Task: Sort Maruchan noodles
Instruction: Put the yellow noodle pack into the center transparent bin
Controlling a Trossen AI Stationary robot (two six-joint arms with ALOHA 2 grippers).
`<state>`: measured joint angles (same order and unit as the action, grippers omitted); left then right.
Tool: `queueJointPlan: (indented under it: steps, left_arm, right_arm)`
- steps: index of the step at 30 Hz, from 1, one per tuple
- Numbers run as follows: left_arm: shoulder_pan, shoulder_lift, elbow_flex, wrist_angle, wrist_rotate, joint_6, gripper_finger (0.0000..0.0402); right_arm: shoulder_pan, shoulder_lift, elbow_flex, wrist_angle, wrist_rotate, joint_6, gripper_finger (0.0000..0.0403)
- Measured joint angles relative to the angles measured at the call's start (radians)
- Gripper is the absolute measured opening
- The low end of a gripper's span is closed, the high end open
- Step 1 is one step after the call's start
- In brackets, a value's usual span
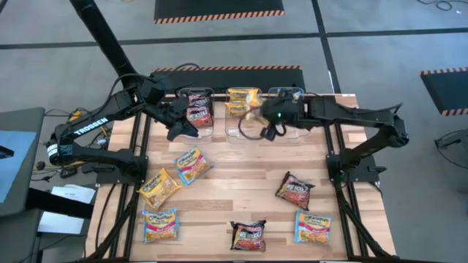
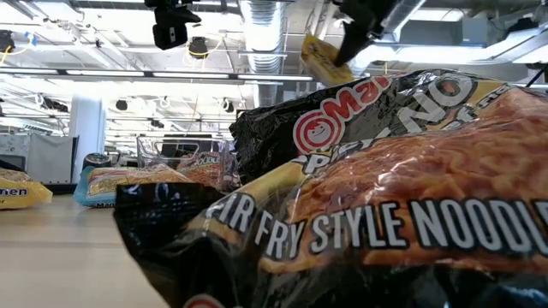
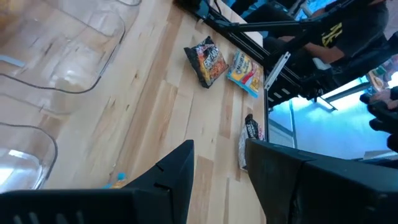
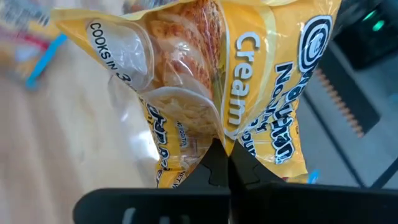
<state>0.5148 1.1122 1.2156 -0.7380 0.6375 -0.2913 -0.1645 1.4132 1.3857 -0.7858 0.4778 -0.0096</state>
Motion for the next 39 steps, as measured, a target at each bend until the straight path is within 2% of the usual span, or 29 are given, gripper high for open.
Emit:
queueJointPlan:
  steps: [11, 18, 22, 28, 39]
  left_arm:
    - [0.000, 0.000, 0.000, 0.004, -0.177, 0.001, 0.0130]
    - [0.000, 0.000, 0.000, 0.003, -0.204, 0.018, 0.0130]
    - [0.000, 0.000, 0.000, 0.003, -0.205, 0.044, 0.0130]
    - [0.000, 0.000, 0.000, 0.003, -0.205, 0.045, 0.0130]
    - [0.000, 0.000, 0.000, 0.003, -0.205, 0.035, 0.0130]
  right_arm:
    - [-0.127, 0.028, 0.003, 0.404, -0.001, -0.212, 0.0000]
    - [-0.164, 0.129, 0.002, 0.582, -0.001, -0.235, 0.0000]
    - [-0.172, 0.190, 0.026, 0.578, -0.001, -0.250, 0.0000]
    - [-0.155, 0.280, 0.085, 0.547, -0.004, -0.365, 0.0000]
    - [-0.150, 0.395, 0.164, 0.409, 0.001, -0.475, 0.0000]
